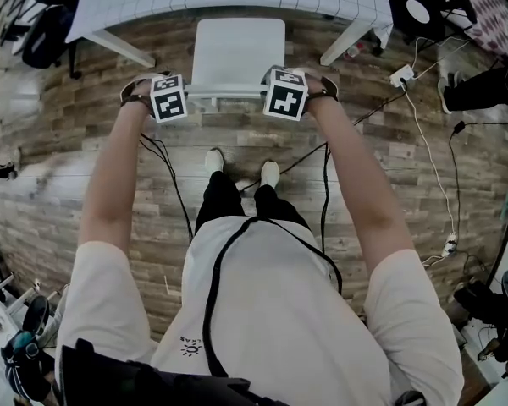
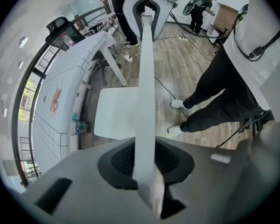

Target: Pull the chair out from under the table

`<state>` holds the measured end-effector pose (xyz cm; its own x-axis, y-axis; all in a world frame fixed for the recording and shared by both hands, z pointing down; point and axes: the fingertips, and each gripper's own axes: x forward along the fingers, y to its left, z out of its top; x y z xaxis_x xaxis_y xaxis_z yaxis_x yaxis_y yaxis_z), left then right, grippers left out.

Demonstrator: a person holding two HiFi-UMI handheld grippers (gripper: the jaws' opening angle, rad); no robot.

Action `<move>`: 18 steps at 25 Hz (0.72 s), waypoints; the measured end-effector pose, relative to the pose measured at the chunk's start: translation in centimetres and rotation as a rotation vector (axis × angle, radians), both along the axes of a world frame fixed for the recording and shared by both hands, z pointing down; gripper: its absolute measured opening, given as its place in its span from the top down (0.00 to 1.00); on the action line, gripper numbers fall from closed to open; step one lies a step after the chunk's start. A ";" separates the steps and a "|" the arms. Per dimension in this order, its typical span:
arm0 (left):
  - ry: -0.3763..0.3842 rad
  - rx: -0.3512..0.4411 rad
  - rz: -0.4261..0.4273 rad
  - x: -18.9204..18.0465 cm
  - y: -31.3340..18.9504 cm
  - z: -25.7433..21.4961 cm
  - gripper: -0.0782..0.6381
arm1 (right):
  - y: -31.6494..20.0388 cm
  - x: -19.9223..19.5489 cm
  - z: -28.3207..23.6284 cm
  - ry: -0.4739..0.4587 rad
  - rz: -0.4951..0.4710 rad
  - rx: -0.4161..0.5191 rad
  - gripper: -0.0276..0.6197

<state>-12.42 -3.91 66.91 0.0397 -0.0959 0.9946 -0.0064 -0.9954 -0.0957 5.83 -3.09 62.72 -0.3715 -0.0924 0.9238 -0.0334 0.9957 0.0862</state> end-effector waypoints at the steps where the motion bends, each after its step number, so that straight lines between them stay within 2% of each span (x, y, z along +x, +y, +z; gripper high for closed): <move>1: 0.005 0.001 0.004 -0.1 0.0 -0.1 0.77 | 0.0 -0.1 0.0 0.004 0.003 0.006 0.83; 6: 0.053 0.007 0.020 -0.1 0.1 -0.3 0.77 | -0.1 -0.2 0.1 0.038 0.020 0.013 0.82; 11: 0.083 0.034 0.076 -0.4 -0.2 -0.4 0.77 | -0.3 -0.6 0.3 0.070 0.032 0.036 0.82; 18: 0.092 -0.010 0.073 -0.7 0.1 -0.4 0.77 | -0.3 -0.7 0.3 0.100 0.031 0.028 0.82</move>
